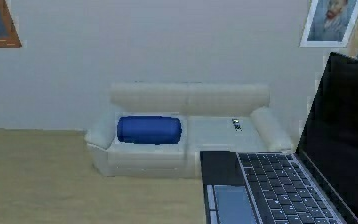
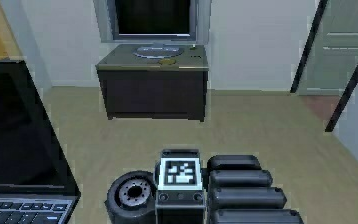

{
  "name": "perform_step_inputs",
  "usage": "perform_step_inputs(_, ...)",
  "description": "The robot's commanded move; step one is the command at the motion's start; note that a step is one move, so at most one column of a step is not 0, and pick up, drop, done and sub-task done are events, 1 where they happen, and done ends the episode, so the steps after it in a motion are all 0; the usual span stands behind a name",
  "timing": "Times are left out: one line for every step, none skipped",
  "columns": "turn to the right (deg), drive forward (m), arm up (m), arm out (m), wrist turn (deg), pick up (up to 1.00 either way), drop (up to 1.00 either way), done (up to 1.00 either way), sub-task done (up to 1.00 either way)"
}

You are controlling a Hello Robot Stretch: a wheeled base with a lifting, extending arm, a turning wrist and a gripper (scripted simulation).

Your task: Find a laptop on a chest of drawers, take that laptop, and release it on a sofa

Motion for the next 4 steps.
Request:
perform_step_inputs(0.0,0.10,0.00,0.00,0.0,0.00,0.00,0.00,0.00)
perform_step_inputs(0.0,0.65,0.00,0.00,0.0,0.00,0.00,0.00,0.00)
perform_step_inputs(-45.0,0.00,0.00,0.00,0.0,0.00,0.00,0.00,0.00)
perform_step_inputs(-27.0,0.00,0.00,0.00,0.0,0.00,0.00,0.00,0.00)
